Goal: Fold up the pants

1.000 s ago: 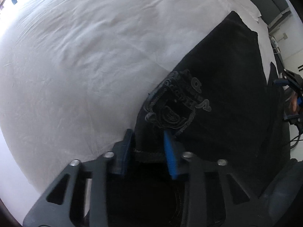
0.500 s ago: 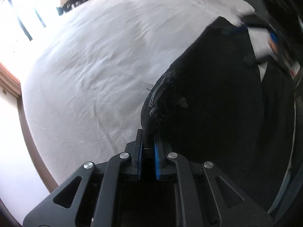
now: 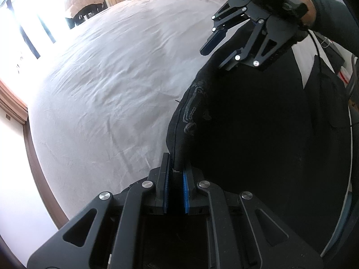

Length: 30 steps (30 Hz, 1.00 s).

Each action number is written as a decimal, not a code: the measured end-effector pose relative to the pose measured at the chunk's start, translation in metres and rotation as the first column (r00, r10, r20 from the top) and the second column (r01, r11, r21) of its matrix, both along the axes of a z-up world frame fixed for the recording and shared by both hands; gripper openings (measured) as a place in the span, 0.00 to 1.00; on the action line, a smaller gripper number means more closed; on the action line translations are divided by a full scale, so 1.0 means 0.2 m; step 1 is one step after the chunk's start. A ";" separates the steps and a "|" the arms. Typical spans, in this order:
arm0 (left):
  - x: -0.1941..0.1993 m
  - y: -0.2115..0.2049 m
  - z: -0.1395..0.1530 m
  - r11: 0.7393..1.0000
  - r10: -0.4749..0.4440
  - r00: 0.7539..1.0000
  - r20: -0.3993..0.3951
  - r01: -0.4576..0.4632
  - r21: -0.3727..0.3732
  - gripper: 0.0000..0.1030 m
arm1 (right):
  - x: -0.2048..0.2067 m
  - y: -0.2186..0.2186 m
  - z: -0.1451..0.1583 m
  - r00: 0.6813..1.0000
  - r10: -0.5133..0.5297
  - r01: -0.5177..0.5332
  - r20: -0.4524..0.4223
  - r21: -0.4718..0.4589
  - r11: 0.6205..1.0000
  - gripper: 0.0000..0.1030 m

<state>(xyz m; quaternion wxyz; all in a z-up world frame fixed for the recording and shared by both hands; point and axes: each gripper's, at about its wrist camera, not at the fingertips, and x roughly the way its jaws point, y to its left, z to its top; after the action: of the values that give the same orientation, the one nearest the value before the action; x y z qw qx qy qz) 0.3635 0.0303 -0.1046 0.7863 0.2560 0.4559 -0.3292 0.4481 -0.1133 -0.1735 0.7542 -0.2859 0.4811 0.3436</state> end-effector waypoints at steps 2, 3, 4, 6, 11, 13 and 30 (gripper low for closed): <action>-0.01 0.00 0.01 1.000 -0.003 1.000 0.003 0.003 -0.004 0.08 | 0.02 -0.02 -0.01 1.000 0.003 -0.003 -0.012 -0.017 1.000 0.48; -0.01 0.00 0.01 1.000 -0.005 1.000 0.004 0.005 -0.002 0.08 | 0.04 -0.03 -0.02 1.000 0.005 -0.006 -0.018 -0.028 1.000 0.48; -0.01 0.00 0.00 1.000 -0.009 1.000 0.006 0.009 0.000 0.08 | 0.05 -0.05 -0.02 1.000 0.007 -0.008 -0.028 -0.034 0.999 0.48; -0.02 -0.01 0.00 1.000 -0.017 1.000 0.023 0.017 0.010 0.07 | 0.07 -0.05 -0.06 0.999 0.015 -0.018 -0.049 -0.064 0.998 0.48; -0.06 -0.01 0.02 1.000 -0.029 0.998 0.064 0.029 0.001 0.06 | 0.09 -0.02 -0.10 0.995 0.049 -0.057 -0.085 -0.101 0.993 0.48; -0.09 -0.02 0.02 0.999 -0.042 0.996 0.076 0.041 0.012 0.06 | 0.11 -0.01 -0.11 0.993 0.063 -0.073 -0.097 -0.099 0.992 0.48; -0.16 -0.01 0.04 0.999 -0.039 0.994 0.104 0.040 -0.011 0.06 | 0.02 0.05 -0.08 0.989 0.103 -0.110 -0.110 -0.055 0.992 0.06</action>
<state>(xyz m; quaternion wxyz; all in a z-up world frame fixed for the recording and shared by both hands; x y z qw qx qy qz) 0.3317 0.0284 -0.0968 0.8038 0.2766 0.4073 -0.3339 0.4520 -0.1026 -0.1893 0.6988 -0.3149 0.5152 0.3835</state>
